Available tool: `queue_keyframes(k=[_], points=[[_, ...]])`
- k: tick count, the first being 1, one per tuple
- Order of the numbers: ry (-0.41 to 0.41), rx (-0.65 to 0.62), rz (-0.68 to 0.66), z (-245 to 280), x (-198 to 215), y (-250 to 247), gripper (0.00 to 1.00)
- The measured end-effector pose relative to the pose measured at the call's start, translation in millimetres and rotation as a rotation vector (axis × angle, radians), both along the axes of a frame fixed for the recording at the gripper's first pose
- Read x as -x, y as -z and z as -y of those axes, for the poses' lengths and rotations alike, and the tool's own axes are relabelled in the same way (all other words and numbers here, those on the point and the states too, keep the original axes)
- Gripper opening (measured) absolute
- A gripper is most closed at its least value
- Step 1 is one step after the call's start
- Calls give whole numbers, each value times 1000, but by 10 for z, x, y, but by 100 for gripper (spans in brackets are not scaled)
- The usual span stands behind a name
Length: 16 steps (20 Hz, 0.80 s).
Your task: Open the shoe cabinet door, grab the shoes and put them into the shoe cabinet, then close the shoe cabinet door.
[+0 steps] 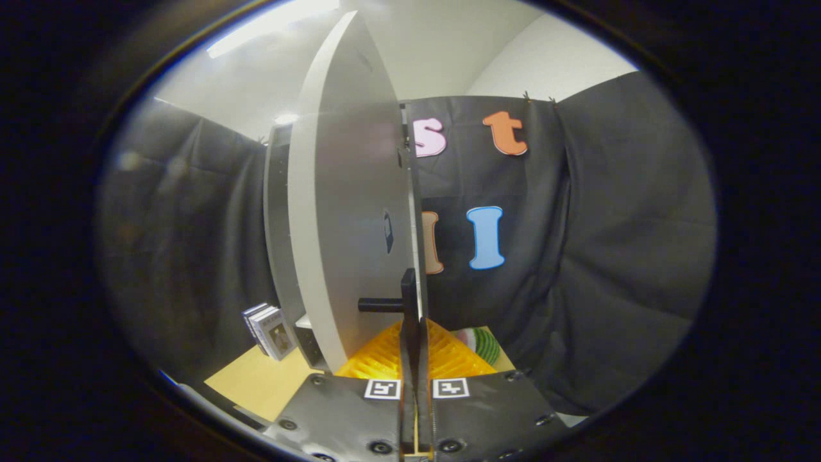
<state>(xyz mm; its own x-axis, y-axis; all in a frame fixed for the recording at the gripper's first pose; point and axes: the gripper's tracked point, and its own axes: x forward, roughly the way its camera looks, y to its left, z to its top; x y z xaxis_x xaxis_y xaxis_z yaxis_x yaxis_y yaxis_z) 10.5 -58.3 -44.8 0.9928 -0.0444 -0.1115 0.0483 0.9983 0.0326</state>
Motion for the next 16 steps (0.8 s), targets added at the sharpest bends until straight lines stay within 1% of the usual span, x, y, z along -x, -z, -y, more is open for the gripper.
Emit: queue_keyframes(k=[4,7,10,13,16], points=[[11,-32,-9,204,40,30,3],[32,-26,-7,360,76,35,3],[19,-3,-4,342,178,33,3],[43,7,16,363,323,-40,3],[53,30,53,222,543,-154,2]])
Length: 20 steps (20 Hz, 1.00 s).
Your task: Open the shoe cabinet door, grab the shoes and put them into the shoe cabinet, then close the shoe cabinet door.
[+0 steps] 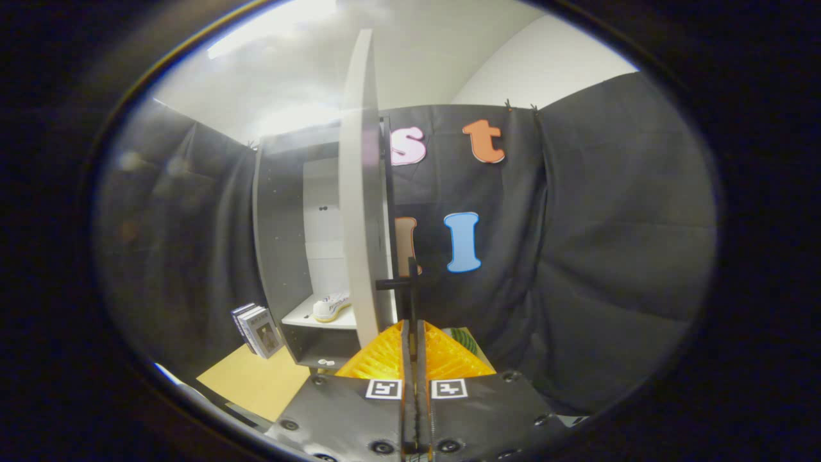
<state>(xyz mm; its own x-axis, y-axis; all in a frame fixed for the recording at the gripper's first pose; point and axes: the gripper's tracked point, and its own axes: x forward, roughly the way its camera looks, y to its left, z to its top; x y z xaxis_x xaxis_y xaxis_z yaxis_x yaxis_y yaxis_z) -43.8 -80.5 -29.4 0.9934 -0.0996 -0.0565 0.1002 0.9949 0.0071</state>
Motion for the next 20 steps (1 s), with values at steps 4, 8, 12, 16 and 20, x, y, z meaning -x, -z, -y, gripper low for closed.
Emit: queue_keyframes(k=[4,8,12,16,20], points=[[-30,63,24,-408,167,-38,2],[-68,115,4,-939,28,193,2],[-125,52,-34,-1578,-212,559,9],[-146,-21,-127,-2034,-452,1159,22],[-134,-47,-176,-2288,-621,1863,35]])
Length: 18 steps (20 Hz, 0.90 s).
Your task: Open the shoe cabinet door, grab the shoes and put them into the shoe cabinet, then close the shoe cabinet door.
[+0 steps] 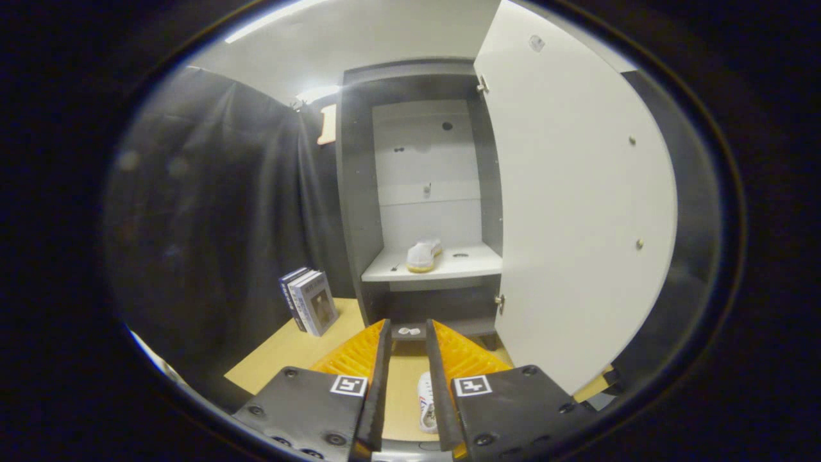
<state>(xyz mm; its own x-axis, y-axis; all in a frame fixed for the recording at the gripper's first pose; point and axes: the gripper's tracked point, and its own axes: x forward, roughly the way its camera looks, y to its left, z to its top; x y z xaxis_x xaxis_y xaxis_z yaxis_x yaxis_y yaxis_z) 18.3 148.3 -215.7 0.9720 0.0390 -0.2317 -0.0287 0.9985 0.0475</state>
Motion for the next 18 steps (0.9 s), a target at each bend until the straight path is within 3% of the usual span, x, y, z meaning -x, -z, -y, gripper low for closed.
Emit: queue_keyframes(k=[10,18], points=[[67,-35,-180,-11,-160,2058,43],[118,-9,-347,224,-236,3154,45]])
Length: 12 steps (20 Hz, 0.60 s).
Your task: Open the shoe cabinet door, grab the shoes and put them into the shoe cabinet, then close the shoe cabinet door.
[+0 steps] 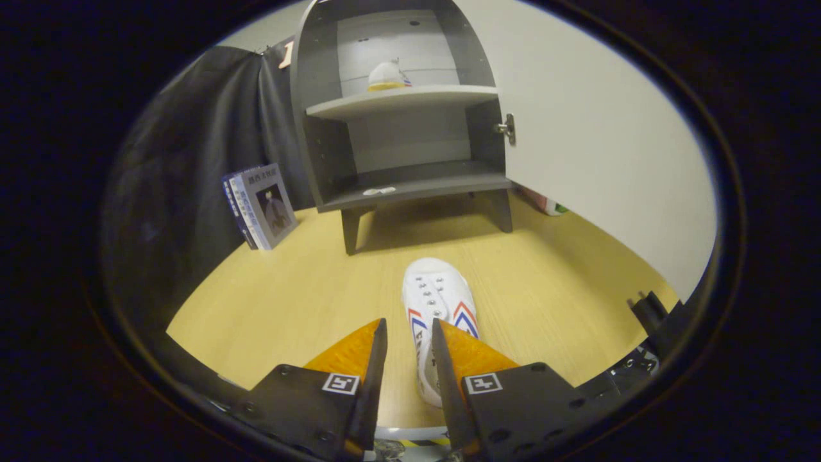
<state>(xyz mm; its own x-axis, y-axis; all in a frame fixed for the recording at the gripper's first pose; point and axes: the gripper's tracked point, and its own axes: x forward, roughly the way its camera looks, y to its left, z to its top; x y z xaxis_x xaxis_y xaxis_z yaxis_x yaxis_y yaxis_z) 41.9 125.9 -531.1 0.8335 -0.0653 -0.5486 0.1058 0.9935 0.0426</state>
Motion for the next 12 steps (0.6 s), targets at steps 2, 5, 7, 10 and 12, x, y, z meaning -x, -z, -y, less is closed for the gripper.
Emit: queue_keyframes(k=[2,5,7,10,12], points=[[0,10,-68,9,8,162,45],[-21,8,-135,-47,-15,303,45],[-25,14,-156,-57,-57,352,45],[-23,15,-180,-58,-118,433,45],[-27,16,-172,-67,-192,459,45]])
